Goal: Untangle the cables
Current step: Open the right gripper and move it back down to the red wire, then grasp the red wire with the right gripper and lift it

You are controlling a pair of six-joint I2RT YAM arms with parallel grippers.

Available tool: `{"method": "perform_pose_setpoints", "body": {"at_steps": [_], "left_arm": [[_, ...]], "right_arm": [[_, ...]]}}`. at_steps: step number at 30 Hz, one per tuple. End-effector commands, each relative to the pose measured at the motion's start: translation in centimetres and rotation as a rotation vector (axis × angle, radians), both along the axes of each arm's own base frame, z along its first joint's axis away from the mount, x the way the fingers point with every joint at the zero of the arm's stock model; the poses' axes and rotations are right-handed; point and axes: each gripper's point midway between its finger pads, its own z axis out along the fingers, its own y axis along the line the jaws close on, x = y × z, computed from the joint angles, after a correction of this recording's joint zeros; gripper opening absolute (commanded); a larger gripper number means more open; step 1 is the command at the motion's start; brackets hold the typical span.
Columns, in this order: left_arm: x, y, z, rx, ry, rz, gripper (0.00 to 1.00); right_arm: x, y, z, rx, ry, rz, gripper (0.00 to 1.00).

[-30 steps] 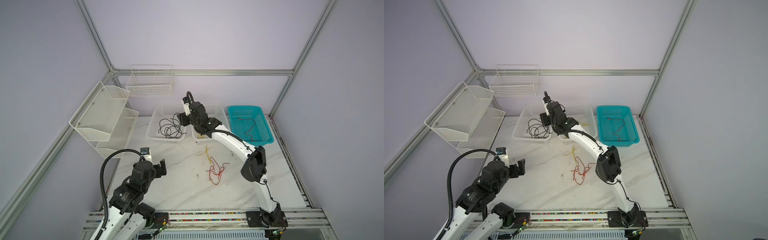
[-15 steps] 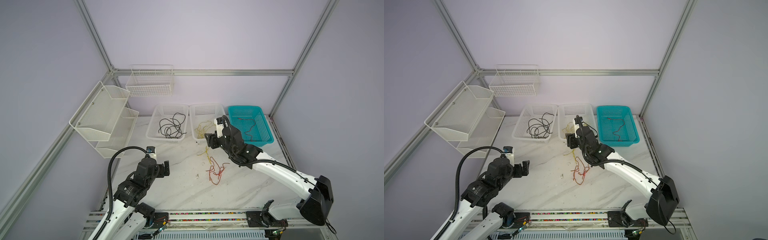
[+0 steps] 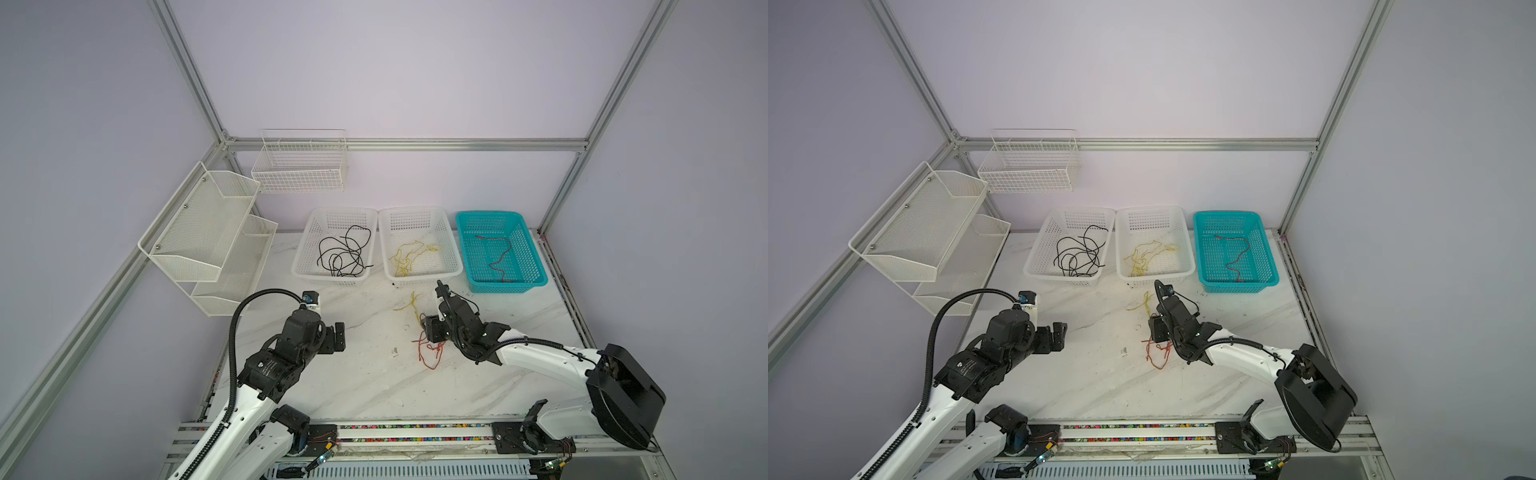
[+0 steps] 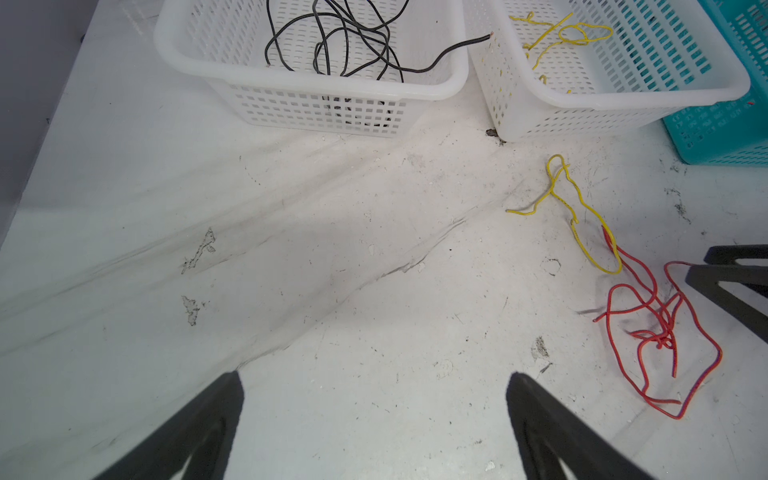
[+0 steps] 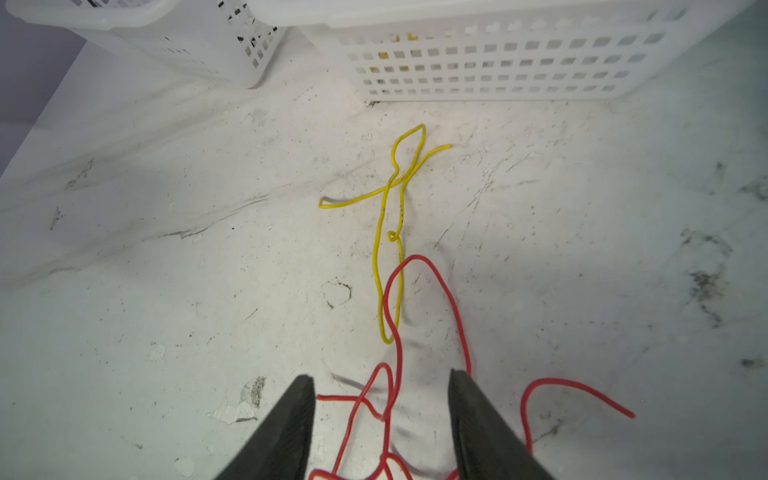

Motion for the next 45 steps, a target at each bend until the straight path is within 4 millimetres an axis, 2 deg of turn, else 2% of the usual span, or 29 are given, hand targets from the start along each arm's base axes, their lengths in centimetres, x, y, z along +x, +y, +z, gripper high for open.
{"method": "perform_pose_setpoints", "body": {"at_steps": [1, 4, 8, 11, 14, 18, 22, 26, 28, 32, 35, 40, 45], "left_arm": [[0.5, -0.6, 2.0, -0.053, -0.070, -0.006, 1.00], [0.4, -0.6, 1.9, -0.053, -0.074, -0.009, 1.00], [0.5, -0.6, 1.8, -0.050, -0.066, -0.012, 1.00], [0.5, -0.7, 1.7, -0.048, -0.064, -0.018, 0.99], [0.5, -0.8, 1.7, -0.050, -0.064, -0.021, 1.00], [0.5, -0.7, 1.7, -0.047, -0.063, -0.021, 1.00], [0.5, -0.9, 1.6, -0.051, -0.057, -0.028, 1.00], [0.5, -1.1, 1.5, -0.053, -0.050, -0.033, 1.00], [0.5, -1.1, 1.5, -0.056, -0.048, -0.035, 1.00], [0.5, -1.4, 1.8, -0.072, -0.049, -0.045, 1.00], [0.2, -2.8, 2.5, -0.146, -0.047, -0.090, 1.00], [-1.0, -7.0, 2.9, -0.420, -0.011, -0.214, 1.00], [-2.0, -10.5, 4.2, -0.720, -0.053, -0.327, 1.00]], "right_arm": [[0.6, 1.1, -0.6, 0.054, 0.011, -0.012, 0.44], [1.0, 0.7, -1.9, 0.038, 0.038, -0.033, 0.38], [1.3, 0.0, -3.2, 0.023, 0.062, -0.053, 0.35], [1.0, 0.1, -4.0, 0.025, 0.081, -0.047, 0.27], [0.9, 0.3, -4.5, 0.028, 0.094, -0.036, 0.21], [0.7, 0.4, -3.9, 0.044, 0.093, -0.033, 0.09], [0.8, 0.0, -1.3, 0.059, 0.056, -0.048, 0.00], [0.9, -1.0, 1.9, 0.056, 0.000, -0.068, 0.00], [0.8, -1.3, 4.3, 0.077, -0.038, -0.068, 0.00], [0.2, -0.9, 8.0, 0.146, -0.085, -0.025, 0.00], [-0.8, 0.3, 10.9, 0.251, -0.127, 0.057, 0.00], [-3.0, 2.3, 15.5, 0.447, -0.183, 0.200, 0.00], [-4.5, 3.1, 17.9, 0.561, -0.242, 0.296, 0.00]]}}
